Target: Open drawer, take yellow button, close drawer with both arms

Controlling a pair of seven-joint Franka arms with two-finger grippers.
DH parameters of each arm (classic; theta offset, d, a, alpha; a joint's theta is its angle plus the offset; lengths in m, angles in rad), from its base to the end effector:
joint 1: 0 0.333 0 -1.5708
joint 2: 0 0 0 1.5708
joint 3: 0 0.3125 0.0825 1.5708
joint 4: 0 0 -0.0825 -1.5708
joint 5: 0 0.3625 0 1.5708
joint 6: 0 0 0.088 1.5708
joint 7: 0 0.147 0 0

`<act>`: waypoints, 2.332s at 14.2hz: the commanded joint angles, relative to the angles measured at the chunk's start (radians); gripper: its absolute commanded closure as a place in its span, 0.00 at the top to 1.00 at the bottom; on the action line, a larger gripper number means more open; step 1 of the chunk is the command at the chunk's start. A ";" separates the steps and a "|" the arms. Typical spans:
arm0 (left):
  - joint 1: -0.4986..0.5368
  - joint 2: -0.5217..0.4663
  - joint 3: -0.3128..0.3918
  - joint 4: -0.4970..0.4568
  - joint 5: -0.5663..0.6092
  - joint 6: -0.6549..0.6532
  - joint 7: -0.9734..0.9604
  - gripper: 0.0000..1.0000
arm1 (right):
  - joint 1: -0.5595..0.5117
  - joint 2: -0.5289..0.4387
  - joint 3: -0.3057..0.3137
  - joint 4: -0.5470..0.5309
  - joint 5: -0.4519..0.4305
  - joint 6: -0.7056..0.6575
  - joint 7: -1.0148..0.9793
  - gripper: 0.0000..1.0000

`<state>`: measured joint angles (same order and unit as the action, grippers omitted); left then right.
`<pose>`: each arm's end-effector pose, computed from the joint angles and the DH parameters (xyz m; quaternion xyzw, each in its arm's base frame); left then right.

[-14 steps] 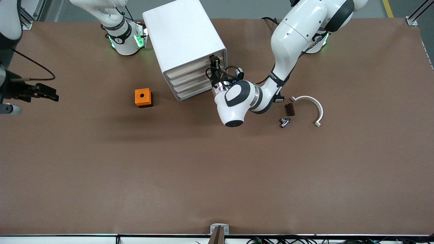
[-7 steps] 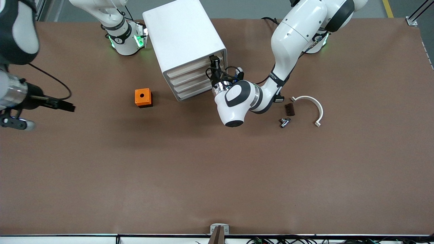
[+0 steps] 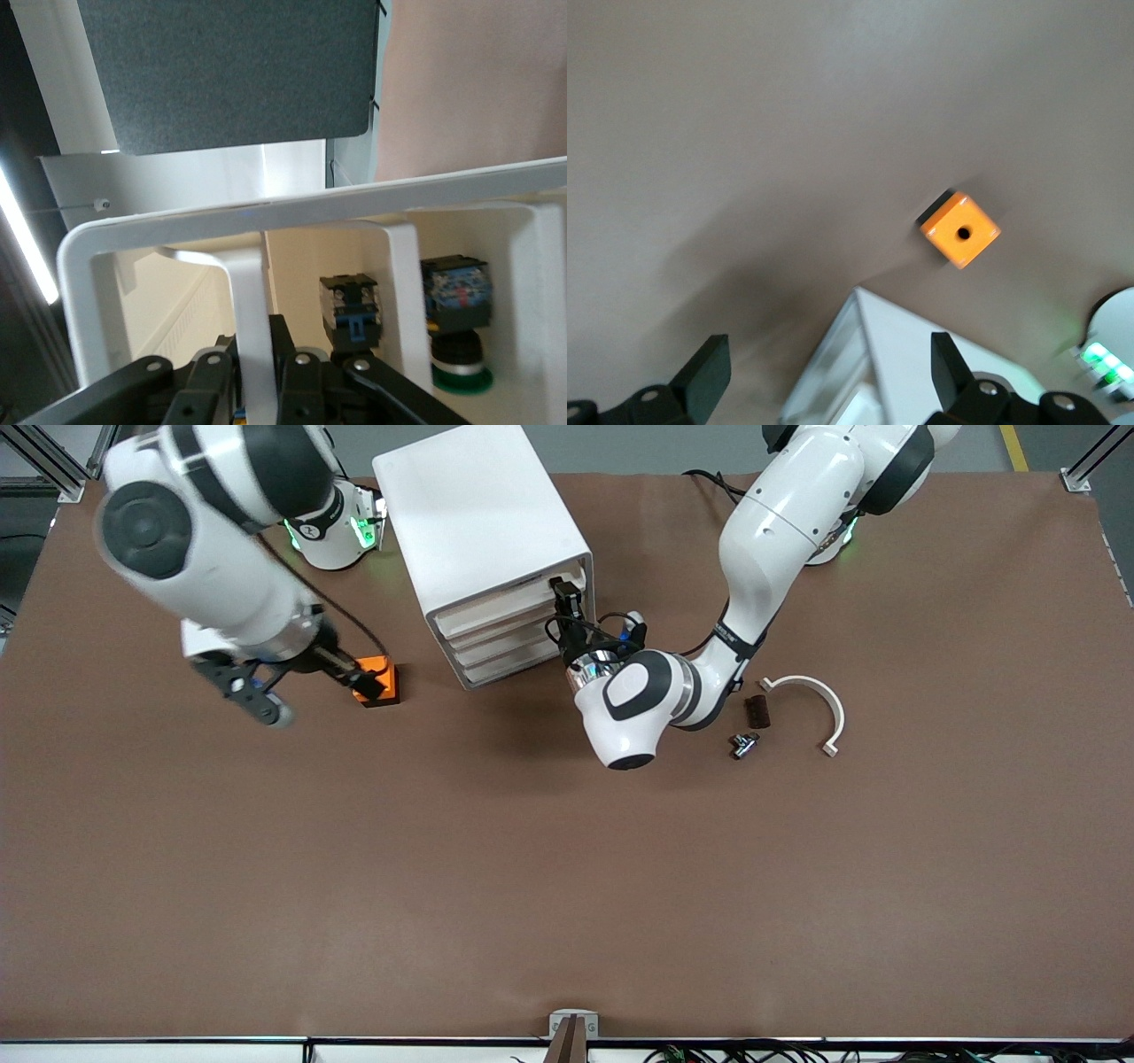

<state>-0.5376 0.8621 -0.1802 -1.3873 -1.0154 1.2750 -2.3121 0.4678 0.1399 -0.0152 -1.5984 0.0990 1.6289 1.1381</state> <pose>0.3834 -0.4906 0.2414 -0.4538 -0.5872 0.5630 0.3637 0.5045 0.2614 0.4968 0.9375 -0.3404 -0.0726 0.0053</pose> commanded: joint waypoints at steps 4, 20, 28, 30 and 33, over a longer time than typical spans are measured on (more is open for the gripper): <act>0.093 0.015 0.004 0.016 -0.042 -0.005 0.010 0.12 | 0.222 -0.006 -0.016 -0.017 -0.007 0.074 0.372 1.00; 0.225 0.023 0.008 0.028 -0.038 -0.003 0.008 0.20 | 0.439 0.107 -0.014 -0.017 -0.064 0.247 0.655 1.00; 0.238 0.012 0.013 0.115 -0.026 -0.005 0.251 1.00 | 0.440 0.214 -0.017 -0.017 -0.073 0.299 0.657 1.00; 0.238 0.012 0.028 0.128 -0.008 -0.005 0.403 1.00 | 0.453 0.219 -0.016 -0.018 -0.071 0.295 0.660 1.00; 0.237 0.002 0.062 0.134 0.026 -0.003 0.658 1.00 | 0.462 0.230 -0.016 -0.018 -0.065 0.290 0.670 0.98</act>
<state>-0.2970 0.8694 -0.1432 -1.2717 -1.0184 1.2829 -1.7949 0.9162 0.3678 -0.0299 -1.6212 0.0459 1.9268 1.7806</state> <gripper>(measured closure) 0.000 0.004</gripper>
